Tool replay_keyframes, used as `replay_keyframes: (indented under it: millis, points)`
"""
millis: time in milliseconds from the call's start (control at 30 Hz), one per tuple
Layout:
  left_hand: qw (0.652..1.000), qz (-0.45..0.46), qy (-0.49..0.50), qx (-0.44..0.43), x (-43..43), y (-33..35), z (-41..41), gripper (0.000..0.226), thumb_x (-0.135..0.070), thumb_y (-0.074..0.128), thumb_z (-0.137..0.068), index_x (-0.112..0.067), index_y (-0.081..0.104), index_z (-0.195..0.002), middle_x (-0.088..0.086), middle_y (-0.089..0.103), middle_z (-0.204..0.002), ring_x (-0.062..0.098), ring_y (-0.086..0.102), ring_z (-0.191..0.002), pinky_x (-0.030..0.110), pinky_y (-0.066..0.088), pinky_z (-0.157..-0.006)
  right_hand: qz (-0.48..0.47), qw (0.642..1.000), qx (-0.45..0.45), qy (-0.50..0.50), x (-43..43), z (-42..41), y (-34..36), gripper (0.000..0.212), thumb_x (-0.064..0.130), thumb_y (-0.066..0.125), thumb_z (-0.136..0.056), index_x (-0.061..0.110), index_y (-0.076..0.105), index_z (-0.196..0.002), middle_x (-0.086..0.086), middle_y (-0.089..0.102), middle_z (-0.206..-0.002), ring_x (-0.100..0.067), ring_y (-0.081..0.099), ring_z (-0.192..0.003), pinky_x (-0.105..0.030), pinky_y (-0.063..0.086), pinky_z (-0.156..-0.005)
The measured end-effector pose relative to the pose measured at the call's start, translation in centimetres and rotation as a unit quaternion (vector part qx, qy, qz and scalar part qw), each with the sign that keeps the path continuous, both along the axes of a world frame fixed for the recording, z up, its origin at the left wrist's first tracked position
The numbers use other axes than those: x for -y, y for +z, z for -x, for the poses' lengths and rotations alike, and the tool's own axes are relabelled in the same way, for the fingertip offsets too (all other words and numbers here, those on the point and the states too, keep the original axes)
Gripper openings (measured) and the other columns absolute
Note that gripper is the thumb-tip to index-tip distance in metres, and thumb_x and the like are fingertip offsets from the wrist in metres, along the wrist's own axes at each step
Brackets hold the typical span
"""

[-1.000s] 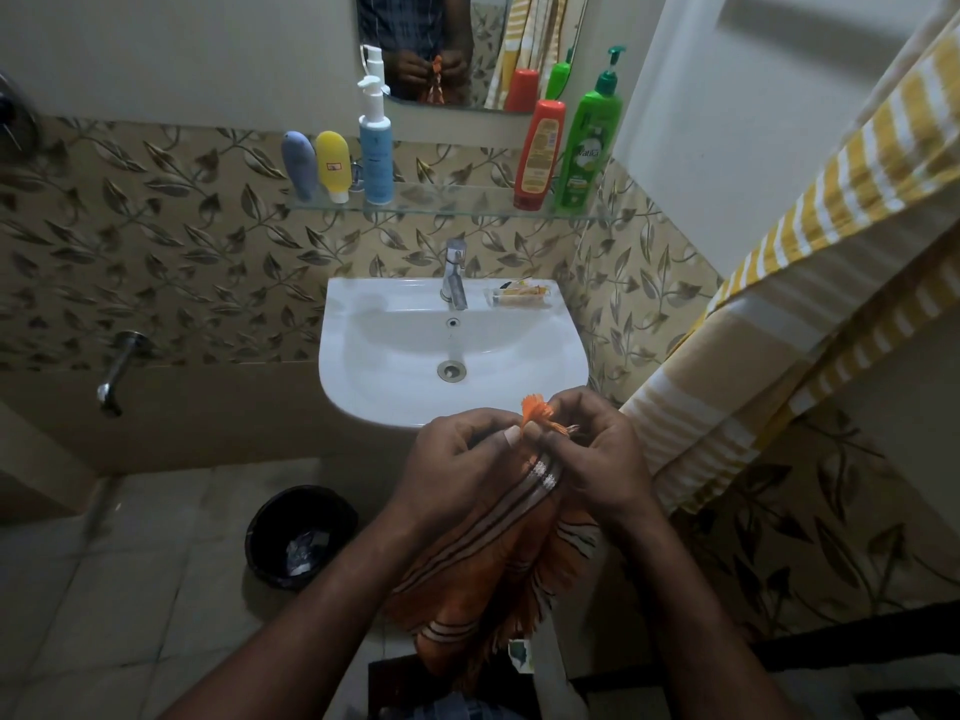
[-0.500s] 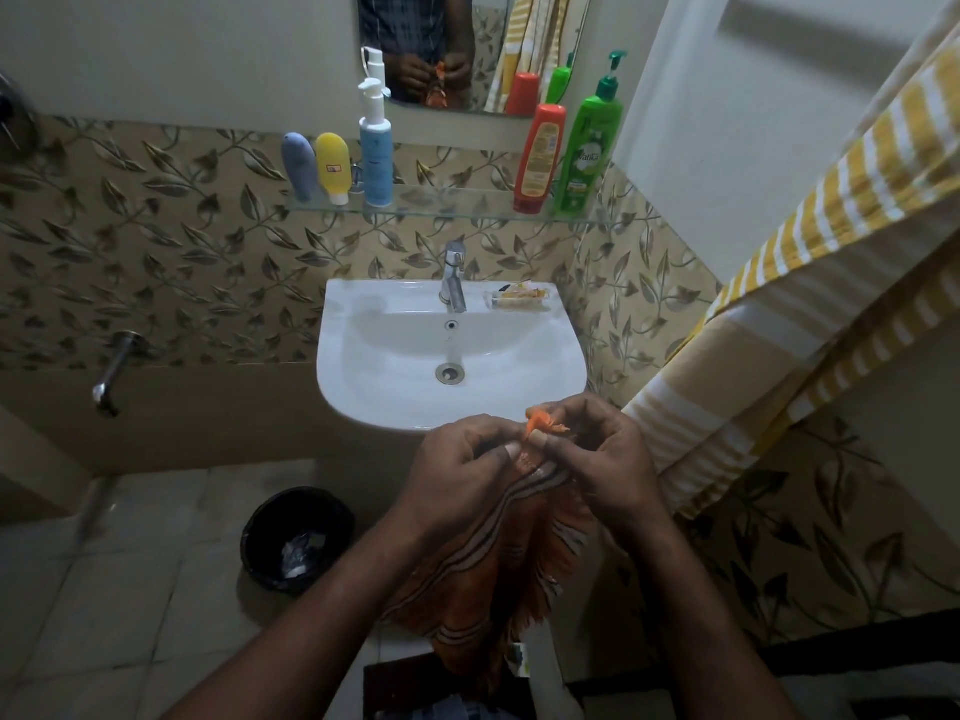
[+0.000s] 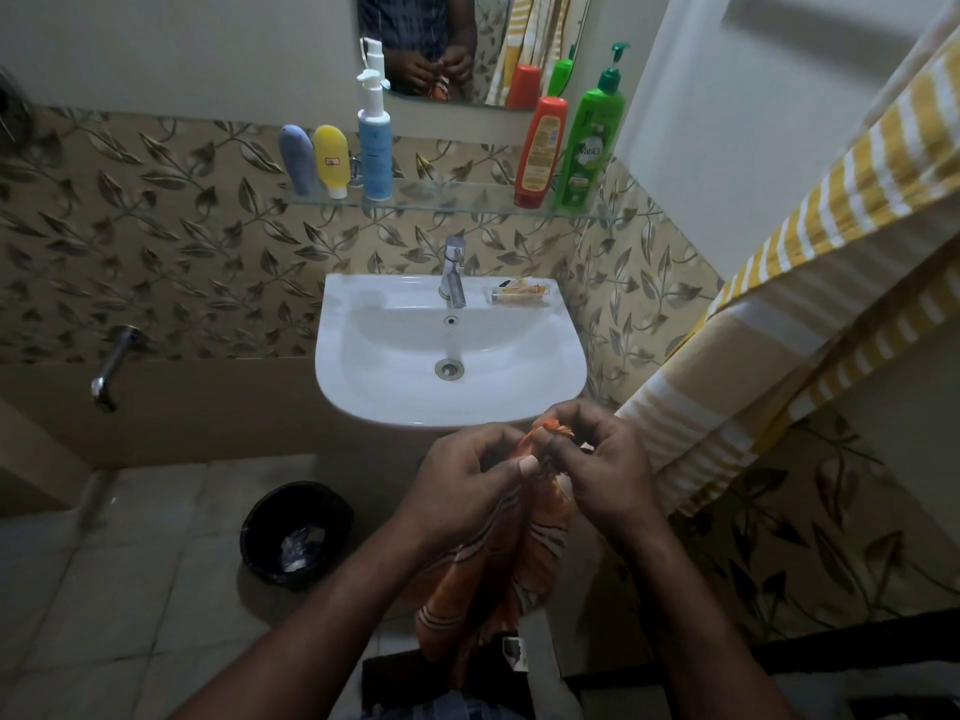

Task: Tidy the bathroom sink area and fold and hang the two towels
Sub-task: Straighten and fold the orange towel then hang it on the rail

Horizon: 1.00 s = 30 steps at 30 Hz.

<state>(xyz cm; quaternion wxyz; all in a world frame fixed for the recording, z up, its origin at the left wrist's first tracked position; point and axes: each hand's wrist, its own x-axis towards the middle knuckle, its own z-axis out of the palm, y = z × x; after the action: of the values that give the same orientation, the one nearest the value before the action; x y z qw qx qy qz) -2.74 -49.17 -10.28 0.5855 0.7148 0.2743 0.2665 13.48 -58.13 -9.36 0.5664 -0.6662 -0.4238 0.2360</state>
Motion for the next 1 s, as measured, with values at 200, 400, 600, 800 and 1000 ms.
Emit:
replay_keyframes:
  millis: [200,400,600,800,1000]
  points:
    - [0.989,0.108,0.081,0.057,0.7,-0.3,-0.5,0.007,-0.002,0.077,-0.092,-0.004,0.074,-0.087,0.005,0.079,-0.080,0.009,0.073,-0.074,0.024,0.058,-0.067,-0.007,1.000,0.021,0.000,0.0,0.1,-1.1,0.003,0.024,0.070,-0.093,0.023,0.067,-0.095,-0.004,0.071,-0.088,-0.034,0.070,-0.084,-0.061,0.057,-0.075]
    - [0.992,0.071,0.085,0.064,0.8,-0.7,-0.6,0.010,-0.019,0.078,-0.090,-0.021,0.077,-0.081,0.006,0.078,-0.078,0.011,0.071,-0.071,0.027,0.058,-0.066,-0.034,0.999,-0.030,0.003,0.0,-0.1,-1.5,0.008,0.023,0.074,-0.088,0.024,0.068,-0.092,-0.014,0.071,-0.089,-0.042,0.070,-0.086,-0.063,0.059,-0.078]
    - [0.997,-0.014,0.076,0.027,0.8,-0.8,-0.8,0.023,-0.022,0.068,-0.092,-0.035,0.075,-0.076,0.000,0.074,-0.075,0.007,0.066,-0.070,0.036,0.055,-0.065,-0.048,0.998,-0.023,0.027,0.4,-0.2,-1.4,0.022,0.010,0.072,-0.088,0.028,0.069,-0.100,-0.004,0.072,-0.096,-0.026,0.071,-0.092,-0.043,0.060,-0.082]
    - [0.994,-0.064,0.090,-0.018,1.1,-1.2,-1.2,0.021,-0.015,0.071,-0.096,-0.029,0.075,-0.081,-0.008,0.075,-0.082,0.007,0.069,-0.078,0.032,0.055,-0.072,0.017,0.998,0.044,0.031,1.1,-1.0,-0.9,0.038,0.003,0.074,-0.085,0.032,0.072,-0.109,0.006,0.074,-0.098,-0.015,0.074,-0.093,-0.034,0.061,-0.081]
    - [0.984,-0.147,0.051,-0.082,1.3,-1.4,-0.7,0.021,-0.030,0.066,-0.088,-0.021,0.083,-0.096,-0.013,0.072,-0.088,0.006,0.069,-0.086,0.029,0.053,-0.074,0.136,0.980,0.042,0.141,1.9,-2.1,-0.7,0.061,0.042,0.088,-0.075,0.035,0.068,-0.131,0.012,0.076,-0.118,-0.004,0.072,-0.110,-0.024,0.060,-0.090]
